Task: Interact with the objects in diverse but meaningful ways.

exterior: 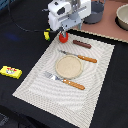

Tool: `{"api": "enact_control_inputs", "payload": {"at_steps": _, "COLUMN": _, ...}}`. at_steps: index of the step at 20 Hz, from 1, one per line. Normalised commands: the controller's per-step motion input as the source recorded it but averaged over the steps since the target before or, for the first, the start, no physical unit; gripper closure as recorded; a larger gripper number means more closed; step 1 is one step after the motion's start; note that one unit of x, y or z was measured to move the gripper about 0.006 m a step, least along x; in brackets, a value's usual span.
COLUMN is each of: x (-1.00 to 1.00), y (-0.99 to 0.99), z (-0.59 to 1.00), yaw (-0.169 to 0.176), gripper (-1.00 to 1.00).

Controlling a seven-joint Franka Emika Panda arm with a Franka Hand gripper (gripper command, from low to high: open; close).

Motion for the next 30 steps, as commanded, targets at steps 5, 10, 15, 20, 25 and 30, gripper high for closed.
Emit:
{"api": "enact_control_inputs", "payload": {"at_steps": 5, "x": 0.82, "y": 0.12, "z": 0.32, "yaw": 0.005, "gripper": -1.00}}
{"api": "enact_control_inputs", "payload": {"at_steps": 10, "x": 0.57, "y": 0.00, "z": 0.09, "yaw": 0.102, "gripper": -1.00}}
{"api": "enact_control_inputs", "payload": {"at_steps": 15, "x": 0.36, "y": -0.02, "z": 0.01, "yaw": 0.153, "gripper": -1.00}}
{"api": "enact_control_inputs", "payload": {"at_steps": 20, "x": 0.21, "y": 0.00, "z": 0.05, "yaw": 0.161, "gripper": -1.00}}
{"api": "enact_control_inputs", "payload": {"at_steps": 25, "x": 0.29, "y": -0.01, "z": 0.00, "yaw": 0.028, "gripper": -1.00}}
{"api": "enact_control_inputs", "payload": {"at_steps": 30, "x": 0.51, "y": 0.00, "z": 0.00, "yaw": -0.003, "gripper": -1.00}}
